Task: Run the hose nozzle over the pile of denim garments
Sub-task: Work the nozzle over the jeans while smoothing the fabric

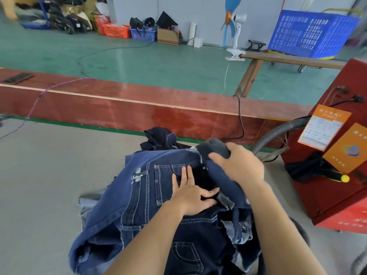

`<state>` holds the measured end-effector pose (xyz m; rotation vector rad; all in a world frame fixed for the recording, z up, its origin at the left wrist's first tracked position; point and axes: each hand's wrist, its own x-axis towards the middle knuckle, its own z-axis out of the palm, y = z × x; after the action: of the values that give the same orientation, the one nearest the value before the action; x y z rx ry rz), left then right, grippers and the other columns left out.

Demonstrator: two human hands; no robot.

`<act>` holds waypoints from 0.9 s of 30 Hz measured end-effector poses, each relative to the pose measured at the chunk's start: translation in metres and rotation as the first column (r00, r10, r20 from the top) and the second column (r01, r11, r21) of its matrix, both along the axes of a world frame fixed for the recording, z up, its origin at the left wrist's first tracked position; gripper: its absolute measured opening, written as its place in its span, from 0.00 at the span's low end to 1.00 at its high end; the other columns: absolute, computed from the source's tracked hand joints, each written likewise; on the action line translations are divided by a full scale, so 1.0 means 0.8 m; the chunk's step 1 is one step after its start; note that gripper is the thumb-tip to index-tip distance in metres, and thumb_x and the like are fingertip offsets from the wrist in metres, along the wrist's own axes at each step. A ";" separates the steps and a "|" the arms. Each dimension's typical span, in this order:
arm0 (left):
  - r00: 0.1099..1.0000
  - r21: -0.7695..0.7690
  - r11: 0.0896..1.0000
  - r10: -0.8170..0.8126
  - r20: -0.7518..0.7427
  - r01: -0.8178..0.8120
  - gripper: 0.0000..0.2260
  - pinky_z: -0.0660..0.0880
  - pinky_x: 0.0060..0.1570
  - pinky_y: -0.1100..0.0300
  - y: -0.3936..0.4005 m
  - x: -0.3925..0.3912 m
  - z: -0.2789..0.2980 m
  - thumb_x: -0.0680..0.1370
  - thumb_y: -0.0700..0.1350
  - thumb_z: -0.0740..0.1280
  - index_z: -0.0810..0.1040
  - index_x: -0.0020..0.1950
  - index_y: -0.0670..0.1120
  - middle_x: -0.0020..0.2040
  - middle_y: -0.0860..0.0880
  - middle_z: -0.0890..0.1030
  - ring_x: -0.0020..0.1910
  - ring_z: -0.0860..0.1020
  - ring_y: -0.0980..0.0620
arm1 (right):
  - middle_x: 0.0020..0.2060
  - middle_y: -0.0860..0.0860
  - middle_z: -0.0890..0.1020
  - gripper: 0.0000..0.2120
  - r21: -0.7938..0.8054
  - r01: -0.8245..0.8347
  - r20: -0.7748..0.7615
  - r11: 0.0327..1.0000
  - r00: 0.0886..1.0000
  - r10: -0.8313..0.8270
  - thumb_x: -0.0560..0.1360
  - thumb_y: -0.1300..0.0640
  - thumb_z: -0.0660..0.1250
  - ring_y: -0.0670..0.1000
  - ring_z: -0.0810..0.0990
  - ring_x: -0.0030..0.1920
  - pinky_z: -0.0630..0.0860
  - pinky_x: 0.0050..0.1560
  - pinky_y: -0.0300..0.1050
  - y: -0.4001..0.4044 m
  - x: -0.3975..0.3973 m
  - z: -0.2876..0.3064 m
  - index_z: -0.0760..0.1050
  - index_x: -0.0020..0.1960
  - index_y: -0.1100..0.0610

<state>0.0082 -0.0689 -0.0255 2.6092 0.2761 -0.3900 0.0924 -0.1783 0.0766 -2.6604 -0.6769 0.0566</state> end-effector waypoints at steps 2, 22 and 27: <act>1.000 -0.027 1.000 -0.002 0.029 0.003 0.18 0.28 0.68 0.40 0.001 -0.001 0.000 0.79 0.64 0.57 0.63 0.69 0.73 0.75 0.38 0.29 0.71 0.24 0.43 | 0.34 0.47 0.79 0.16 0.011 -0.023 -0.019 1.000 1.000 0.023 0.74 0.38 0.64 0.52 0.80 0.37 0.70 0.35 0.43 -0.013 0.004 0.020 0.72 0.44 0.51; 1.000 -0.007 1.000 0.002 0.027 -0.002 0.18 0.28 0.68 0.40 0.000 -0.001 -0.003 0.79 0.64 0.56 0.62 0.69 0.74 0.75 0.38 0.30 0.71 0.24 0.44 | 0.41 0.48 0.79 0.16 -0.070 -0.041 -0.055 0.997 0.998 0.037 0.76 0.39 0.62 0.52 0.78 0.39 0.71 0.37 0.43 0.000 -0.004 0.004 0.72 0.52 0.51; 0.999 -0.046 0.999 0.005 0.035 -0.004 0.17 0.28 0.68 0.40 0.003 0.002 -0.004 0.79 0.64 0.58 0.65 0.68 0.73 0.75 0.38 0.29 0.70 0.23 0.45 | 0.33 0.49 0.81 0.16 -0.206 -0.104 -0.190 0.973 0.980 0.065 0.74 0.39 0.65 0.50 0.80 0.30 0.79 0.40 0.46 -0.029 0.002 0.026 0.71 0.46 0.52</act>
<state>0.0095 -0.0665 -0.0286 2.5670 0.2577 -0.3446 0.0943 -0.2017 0.0975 -2.7834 -0.7614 0.4144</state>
